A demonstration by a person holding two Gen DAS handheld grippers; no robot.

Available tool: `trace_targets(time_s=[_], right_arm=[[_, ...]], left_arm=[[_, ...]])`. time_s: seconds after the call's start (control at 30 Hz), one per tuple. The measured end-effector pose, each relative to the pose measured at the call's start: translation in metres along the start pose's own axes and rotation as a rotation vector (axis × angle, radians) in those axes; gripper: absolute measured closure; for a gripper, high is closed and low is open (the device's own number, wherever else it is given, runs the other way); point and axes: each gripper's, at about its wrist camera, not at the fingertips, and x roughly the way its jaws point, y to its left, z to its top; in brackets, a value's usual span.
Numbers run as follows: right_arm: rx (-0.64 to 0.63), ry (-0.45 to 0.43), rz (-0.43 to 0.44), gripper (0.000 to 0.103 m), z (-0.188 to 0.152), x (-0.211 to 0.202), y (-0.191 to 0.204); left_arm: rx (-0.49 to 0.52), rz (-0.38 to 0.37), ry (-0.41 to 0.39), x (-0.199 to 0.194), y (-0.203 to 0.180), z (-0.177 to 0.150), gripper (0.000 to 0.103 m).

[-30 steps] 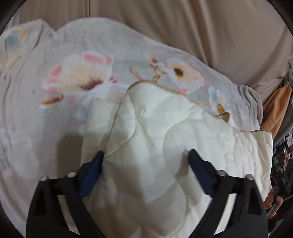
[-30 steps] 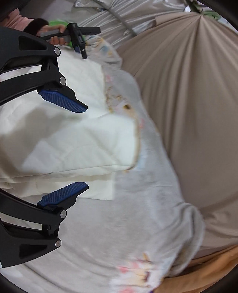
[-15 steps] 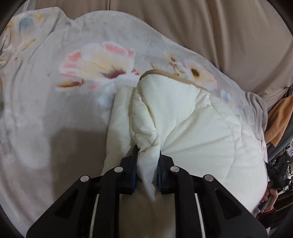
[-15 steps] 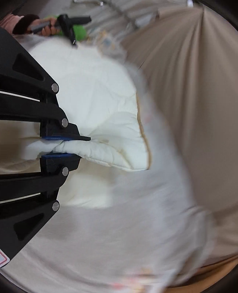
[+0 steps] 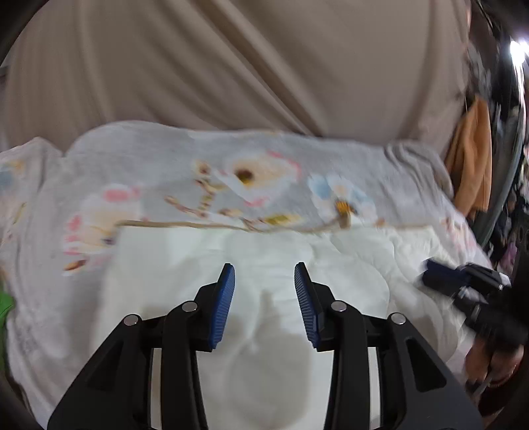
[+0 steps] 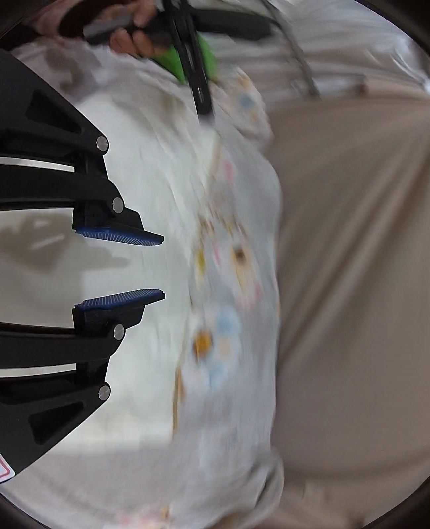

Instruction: Fold large clothes

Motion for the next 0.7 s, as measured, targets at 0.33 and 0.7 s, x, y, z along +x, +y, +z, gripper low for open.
trace_targets(time_s=[0.33, 0.7], right_arm=[[0.119, 0.1, -0.241, 0.092, -0.019, 0.036, -0.101], [0.299, 0.093, -0.324, 0.094, -0.005, 0.023, -0.162]], left_arm=[[-0.094, 0.188, 0.053, 0.053, 0.08, -0.019, 0.066], [-0.135, 0.231, 0.039, 0.051, 0.096, 0.011, 0.06]])
